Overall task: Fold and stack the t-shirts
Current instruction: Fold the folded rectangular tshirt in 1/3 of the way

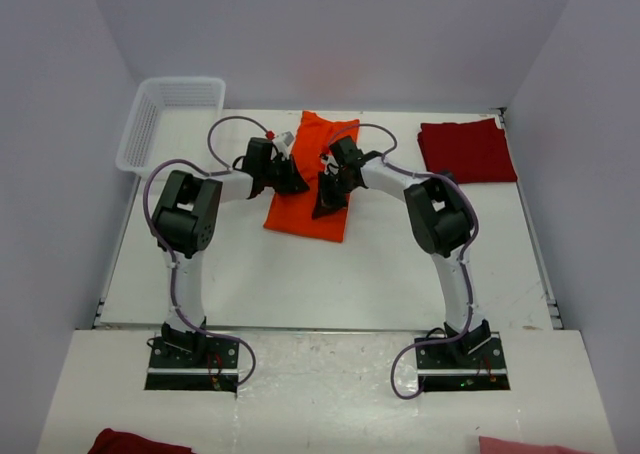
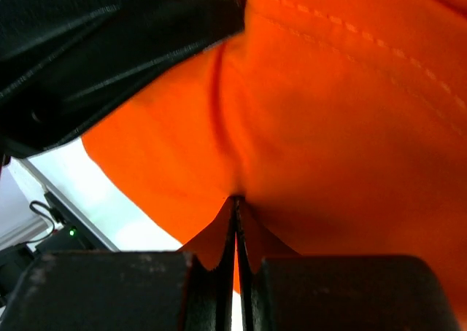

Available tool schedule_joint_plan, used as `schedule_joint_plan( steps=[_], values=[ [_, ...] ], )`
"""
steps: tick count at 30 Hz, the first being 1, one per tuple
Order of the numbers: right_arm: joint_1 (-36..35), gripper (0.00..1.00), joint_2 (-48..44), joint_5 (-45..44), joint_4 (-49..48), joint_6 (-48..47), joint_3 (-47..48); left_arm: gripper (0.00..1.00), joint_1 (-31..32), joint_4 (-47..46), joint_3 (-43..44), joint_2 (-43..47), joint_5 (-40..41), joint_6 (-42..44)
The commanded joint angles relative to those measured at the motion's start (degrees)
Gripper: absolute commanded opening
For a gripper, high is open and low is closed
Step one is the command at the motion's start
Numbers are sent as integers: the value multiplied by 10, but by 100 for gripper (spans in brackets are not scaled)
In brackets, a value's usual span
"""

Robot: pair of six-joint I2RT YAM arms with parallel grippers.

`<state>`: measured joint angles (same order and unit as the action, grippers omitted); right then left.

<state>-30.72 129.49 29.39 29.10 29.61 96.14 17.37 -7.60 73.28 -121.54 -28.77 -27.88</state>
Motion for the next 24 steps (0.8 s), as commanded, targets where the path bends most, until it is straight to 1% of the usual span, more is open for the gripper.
schedule_joint_plan(
  steps=[1, 3, 4, 5, 6, 12, 15, 20, 24],
  values=[
    [0, 0, -9, -6, 43, -6, 25, 0, -1, 28, 2, 24, 10, 14],
    [1, 0, 9, 8, 69, -11, 44, 0, -1, 35, 5, 23, 10, 7],
    [1, 0, 19, 6, 114, -17, 56, 0, -1, 34, -1, 23, 8, 5],
    [1, 0, 24, 8, 125, -19, 64, 0, -1, 32, -6, 26, 8, 2],
    [1, 0, 26, 11, 130, -22, 59, 0, -1, 30, -11, 29, 12, -2],
    [1, 0, -17, -32, 131, -31, -5, 0, -1, 36, -73, 62, 38, -16],
    [1, 0, -42, -31, 116, -25, -41, 0, 1, 36, -114, 88, 57, -23],
    [1, 0, -72, -18, 60, 0, -111, 0, 19, 31, -177, 132, 72, -22],
    [-6, 0, -133, -19, -20, 34, -225, 0, 32, 27, -210, 161, 83, -19]
  ],
)
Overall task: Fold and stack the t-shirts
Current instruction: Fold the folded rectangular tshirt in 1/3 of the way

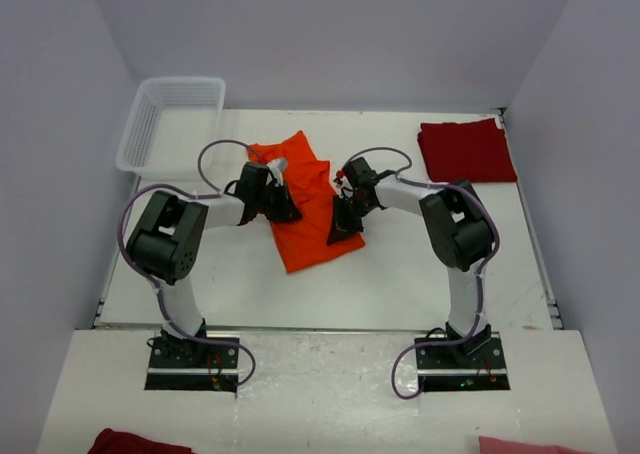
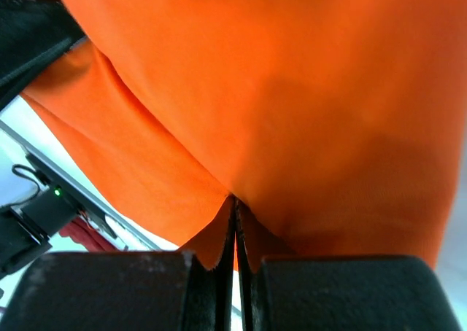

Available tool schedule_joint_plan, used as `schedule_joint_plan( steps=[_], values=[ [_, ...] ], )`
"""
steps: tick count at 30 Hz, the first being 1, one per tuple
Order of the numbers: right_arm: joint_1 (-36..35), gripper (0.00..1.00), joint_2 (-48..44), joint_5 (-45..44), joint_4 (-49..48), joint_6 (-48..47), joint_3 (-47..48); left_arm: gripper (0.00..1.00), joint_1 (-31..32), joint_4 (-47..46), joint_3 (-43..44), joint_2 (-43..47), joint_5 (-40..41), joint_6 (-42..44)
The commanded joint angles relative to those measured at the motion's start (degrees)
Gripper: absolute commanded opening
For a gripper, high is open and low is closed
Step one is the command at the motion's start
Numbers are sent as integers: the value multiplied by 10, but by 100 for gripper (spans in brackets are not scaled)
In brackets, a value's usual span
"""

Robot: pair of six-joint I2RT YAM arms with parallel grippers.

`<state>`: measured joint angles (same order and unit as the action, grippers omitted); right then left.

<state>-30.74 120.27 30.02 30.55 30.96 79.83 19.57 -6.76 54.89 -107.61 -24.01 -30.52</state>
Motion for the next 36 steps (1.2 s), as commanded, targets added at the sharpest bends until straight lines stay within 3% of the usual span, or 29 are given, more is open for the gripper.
schedule_joint_plan(
  steps=[1, 10, 19, 25, 32, 36],
  values=[
    [-9, 0, -51, -26, -46, 26, -80, 0, 14, 18, -34, 26, 37, 7],
    [-66, 0, -184, -62, -151, 84, -293, 0, 57, 10, -85, 73, 63, 2],
    [-123, 0, -252, -68, -229, 139, -399, 0, 97, 10, -145, 139, 92, -9],
    [-184, 0, -269, -82, -245, 177, -409, 0, 99, 24, -168, 166, 110, 4],
    [-228, 0, -268, -114, -219, 188, -376, 0, 99, 45, -124, 149, 114, 18],
    [-243, 0, -328, -162, -202, 178, -378, 0, 100, 56, -117, 170, 109, 19]
  ],
)
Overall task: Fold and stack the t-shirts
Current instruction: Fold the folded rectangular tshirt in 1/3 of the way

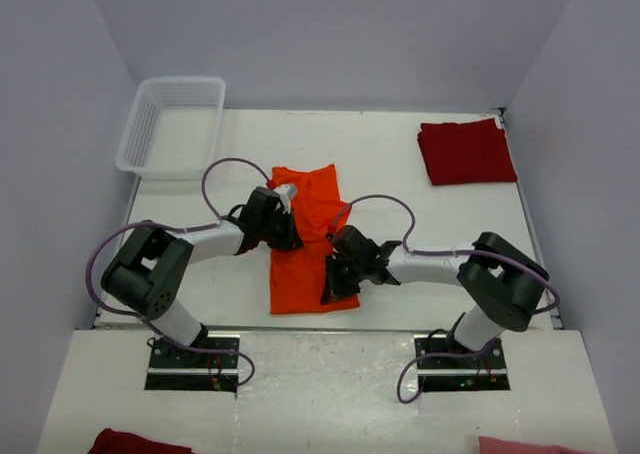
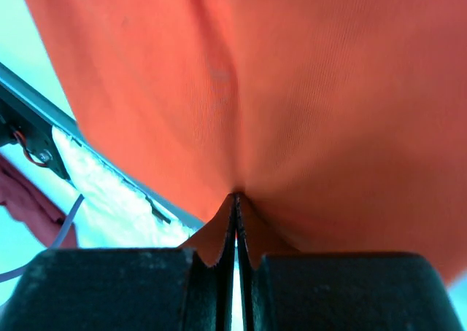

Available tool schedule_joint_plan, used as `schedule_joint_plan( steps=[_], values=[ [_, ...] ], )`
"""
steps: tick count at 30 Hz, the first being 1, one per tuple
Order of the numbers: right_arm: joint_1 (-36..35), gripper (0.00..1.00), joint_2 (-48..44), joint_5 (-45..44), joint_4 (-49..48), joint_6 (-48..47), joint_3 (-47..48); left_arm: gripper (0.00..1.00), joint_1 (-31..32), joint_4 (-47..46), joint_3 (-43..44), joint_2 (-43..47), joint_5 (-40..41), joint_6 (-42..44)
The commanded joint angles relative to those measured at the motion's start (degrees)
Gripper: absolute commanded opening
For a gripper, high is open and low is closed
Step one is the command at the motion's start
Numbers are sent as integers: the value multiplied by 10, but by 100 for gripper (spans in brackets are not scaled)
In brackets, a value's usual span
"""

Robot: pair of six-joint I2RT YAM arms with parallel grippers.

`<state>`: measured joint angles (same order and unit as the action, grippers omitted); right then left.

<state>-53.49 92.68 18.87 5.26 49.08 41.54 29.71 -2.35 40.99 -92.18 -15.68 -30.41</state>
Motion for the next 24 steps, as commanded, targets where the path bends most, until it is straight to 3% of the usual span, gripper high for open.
schedule_joint_plan(
  steps=[1, 5, 8, 9, 13, 19, 24],
  values=[
    [-19, 0, -67, -64, 60, -10, 6, 0, -1, 18, 24, 29, 26, 21],
    [-33, 0, -147, -114, 133, -34, 19, 0, 5, 59, 42, 81, 40, 27],
    [-36, 16, -222, -158, 198, -57, 26, 0, 9, 89, 60, 132, 57, 36],
    [-36, 35, -240, -168, 216, -62, 24, 2, 10, 117, 68, 145, 66, 40],
    [-32, 82, -330, -224, 274, -56, -4, 27, 15, 202, 94, 209, 142, 24],
    [21, 81, -400, -216, 245, -18, -101, 48, 16, 286, 48, 306, 174, -21],
    [45, 75, -450, -167, 145, 15, -196, 50, 16, 335, 11, 384, 158, -42]
  ],
)
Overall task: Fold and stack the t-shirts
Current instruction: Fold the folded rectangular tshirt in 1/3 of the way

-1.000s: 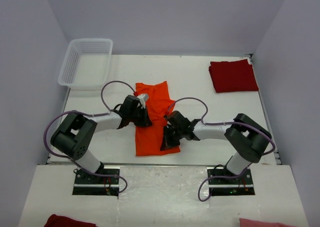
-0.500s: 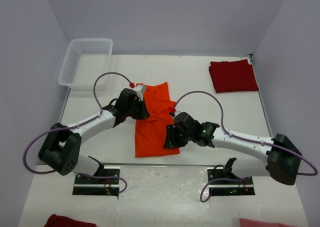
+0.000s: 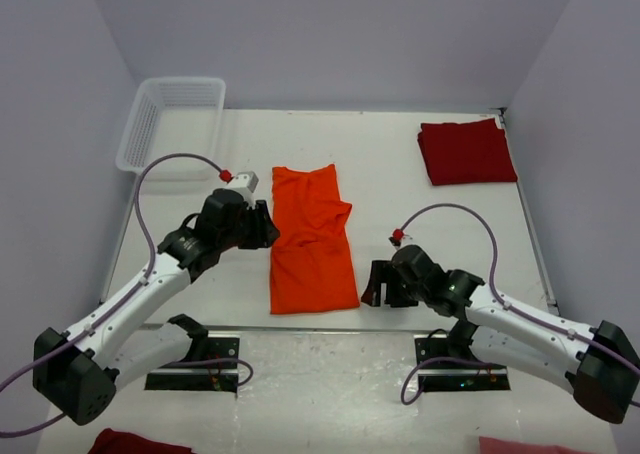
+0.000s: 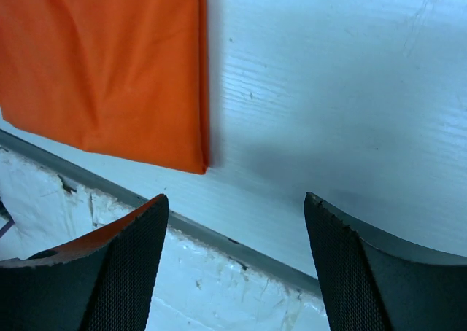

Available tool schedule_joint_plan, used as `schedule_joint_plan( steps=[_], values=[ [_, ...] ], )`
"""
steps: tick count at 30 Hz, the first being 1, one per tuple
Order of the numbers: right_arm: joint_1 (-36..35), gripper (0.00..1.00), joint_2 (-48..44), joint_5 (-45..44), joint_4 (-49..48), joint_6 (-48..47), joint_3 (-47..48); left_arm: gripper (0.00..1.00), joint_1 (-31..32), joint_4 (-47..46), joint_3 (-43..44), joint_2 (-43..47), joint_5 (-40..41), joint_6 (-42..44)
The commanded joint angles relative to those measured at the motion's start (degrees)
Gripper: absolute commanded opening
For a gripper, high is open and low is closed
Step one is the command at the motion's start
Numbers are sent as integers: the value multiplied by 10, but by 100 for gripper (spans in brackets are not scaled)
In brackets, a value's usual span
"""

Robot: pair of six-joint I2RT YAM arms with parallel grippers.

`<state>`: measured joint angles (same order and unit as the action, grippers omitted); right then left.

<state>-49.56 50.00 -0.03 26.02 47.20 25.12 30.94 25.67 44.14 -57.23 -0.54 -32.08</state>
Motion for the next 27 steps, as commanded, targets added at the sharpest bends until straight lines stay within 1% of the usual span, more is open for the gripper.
schedule_joint_plan(
  steps=[1, 3, 5, 7, 13, 20, 21, 25, 27],
  values=[
    [7, 75, -27, 31, -93, 42, -44, 50, 3, 58, -34, 44, -18, -29],
    [10, 74, -26, 43, -119, 49, -69, 51, 3, 68, -48, 69, -31, -40],
    [11, 73, -13, 66, -151, 59, -82, 51, 4, 68, -83, 91, -51, -51],
    [10, 72, -5, 71, -164, 63, -89, 51, 4, 65, -92, 102, -62, -57],
    [10, 68, -8, 79, -209, 95, -129, 52, 4, 72, -96, 100, -95, -91],
    [10, 66, -10, 82, -226, 110, -151, 51, 4, 107, -107, 72, -88, -121],
    [10, 65, -8, 82, -233, 114, -153, 51, 4, 115, -107, 72, -73, -125],
    [10, 63, 11, 92, -270, 124, -168, 51, 4, 143, -107, 70, -67, -130],
    [9, 61, 34, 98, -293, 127, -169, 51, 4, 150, -107, 67, -66, -131]
  ],
)
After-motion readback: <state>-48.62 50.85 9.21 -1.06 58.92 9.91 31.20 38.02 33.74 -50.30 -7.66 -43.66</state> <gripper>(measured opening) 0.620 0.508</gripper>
